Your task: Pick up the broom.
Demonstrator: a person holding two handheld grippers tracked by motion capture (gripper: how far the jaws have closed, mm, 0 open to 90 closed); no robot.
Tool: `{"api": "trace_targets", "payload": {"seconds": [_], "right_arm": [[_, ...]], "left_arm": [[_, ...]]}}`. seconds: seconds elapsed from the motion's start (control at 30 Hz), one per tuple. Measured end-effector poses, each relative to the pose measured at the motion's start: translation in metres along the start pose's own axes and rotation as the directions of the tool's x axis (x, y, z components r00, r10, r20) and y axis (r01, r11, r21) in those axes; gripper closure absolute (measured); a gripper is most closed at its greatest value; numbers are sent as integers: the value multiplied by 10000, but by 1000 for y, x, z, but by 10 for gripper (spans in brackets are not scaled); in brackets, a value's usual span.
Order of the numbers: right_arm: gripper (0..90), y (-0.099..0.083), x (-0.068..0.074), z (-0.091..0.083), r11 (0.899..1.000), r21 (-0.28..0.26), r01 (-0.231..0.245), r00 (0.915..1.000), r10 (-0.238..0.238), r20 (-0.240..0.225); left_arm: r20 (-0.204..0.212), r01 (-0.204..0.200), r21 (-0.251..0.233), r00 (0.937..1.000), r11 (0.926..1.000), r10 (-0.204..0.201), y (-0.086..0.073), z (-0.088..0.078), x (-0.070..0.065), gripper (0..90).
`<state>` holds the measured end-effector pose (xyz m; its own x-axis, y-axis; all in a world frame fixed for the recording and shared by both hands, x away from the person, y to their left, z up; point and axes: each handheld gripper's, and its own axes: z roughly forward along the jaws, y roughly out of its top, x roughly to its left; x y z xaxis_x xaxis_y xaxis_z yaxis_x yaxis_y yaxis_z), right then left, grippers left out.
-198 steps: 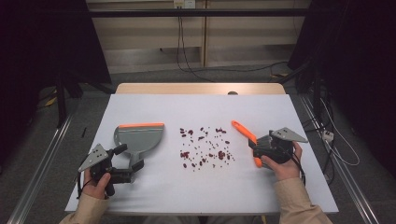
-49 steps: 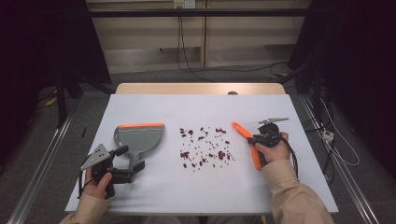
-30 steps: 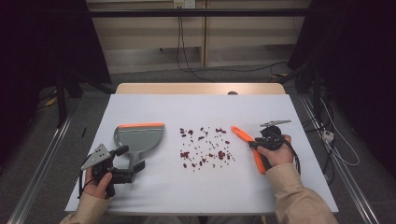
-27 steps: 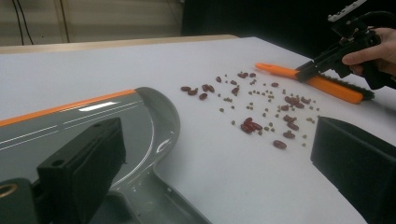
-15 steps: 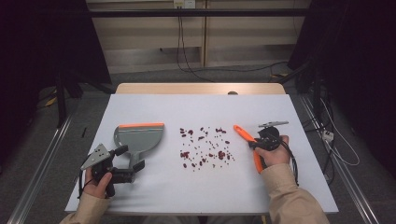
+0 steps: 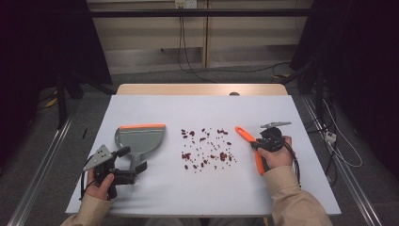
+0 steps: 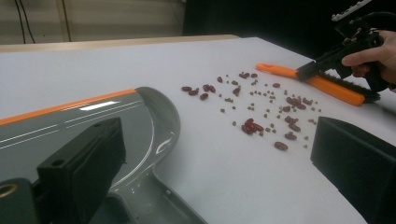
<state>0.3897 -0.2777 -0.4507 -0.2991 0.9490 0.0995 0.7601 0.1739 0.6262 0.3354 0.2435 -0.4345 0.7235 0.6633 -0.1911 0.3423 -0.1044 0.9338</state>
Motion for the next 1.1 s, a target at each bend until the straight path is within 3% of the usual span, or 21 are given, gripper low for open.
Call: {"api": "trace_targets", "payload": {"seconds": [0.27,0.67,0.93,1.03,1.1], "right_arm": [[726,2,-5,-5,9979,-622,-168,9996,153,-254],[720,10,-9,-2,9998,109,-167,9996,170,-237],[711,14,-8,4,9999,-65,-154,9986,150,-512],[702,14,-5,2,9996,-27,-281,9991,280,-326],[649,14,-4,1,9997,16,-253,9996,254,-144]], "left_arm": [[-22,-3,40,10000,10000,3,0,1,0,30],[41,-3,79,10000,10000,3,-1,1,-1,30],[77,27,91,10000,10000,-27,0,2,0,30],[54,29,115,10000,9999,-29,-1,2,0,30],[59,-31,156,10000,9999,30,0,1,1,30]]}}
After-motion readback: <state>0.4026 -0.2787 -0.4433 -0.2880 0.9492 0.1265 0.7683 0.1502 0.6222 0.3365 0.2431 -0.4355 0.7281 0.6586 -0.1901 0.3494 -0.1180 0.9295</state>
